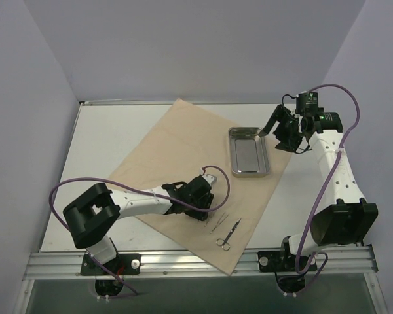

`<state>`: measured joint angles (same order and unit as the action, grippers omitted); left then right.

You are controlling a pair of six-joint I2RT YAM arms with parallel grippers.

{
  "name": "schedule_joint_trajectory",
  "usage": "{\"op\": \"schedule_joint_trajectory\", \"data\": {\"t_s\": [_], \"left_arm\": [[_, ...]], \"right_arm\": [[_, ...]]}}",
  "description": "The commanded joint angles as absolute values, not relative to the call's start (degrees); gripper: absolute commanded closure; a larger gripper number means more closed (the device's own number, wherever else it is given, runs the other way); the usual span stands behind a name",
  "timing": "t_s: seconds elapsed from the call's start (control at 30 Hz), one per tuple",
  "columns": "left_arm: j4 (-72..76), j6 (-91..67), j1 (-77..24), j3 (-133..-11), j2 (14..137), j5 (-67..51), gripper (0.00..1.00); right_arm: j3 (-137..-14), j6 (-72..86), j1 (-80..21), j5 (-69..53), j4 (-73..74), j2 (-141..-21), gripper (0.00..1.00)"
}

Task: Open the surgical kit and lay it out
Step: Place the medical item in the surgical kit.

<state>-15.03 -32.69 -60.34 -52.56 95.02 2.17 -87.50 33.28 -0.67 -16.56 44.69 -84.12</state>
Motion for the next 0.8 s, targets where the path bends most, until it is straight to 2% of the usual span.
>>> {"op": "schedule_joint_trajectory", "data": {"t_s": [0.0, 0.3, 0.47, 0.6, 0.77], "left_arm": [[-20.83, -30.24, -59.77, -52.21, 92.73, 4.39, 0.48], [-22.41, -28.21, -58.89, -53.35, 89.83, 5.36, 0.46], [-23.2, -24.09, -58.36, -55.89, 83.86, 4.92, 0.43], [-24.08, -20.92, -56.87, -58.35, 78.32, 3.26, 0.39], [-28.63, -18.55, -48.88, -62.39, 72.34, -1.04, 0.39]], "right_arm": [[-87.27, 31.99, -0.26, -16.79, 43.68, -84.64, 0.27], [-87.63, 31.29, -0.26, -16.61, 42.98, -86.22, 0.27], [-87.28, 30.15, -0.26, -15.56, 41.57, -87.36, 0.27], [-86.22, 28.66, -1.32, -14.24, 39.38, -89.2, 0.31], [-86.22, 26.72, -4.04, -11.69, 35.51, -94.3, 0.38]]}}
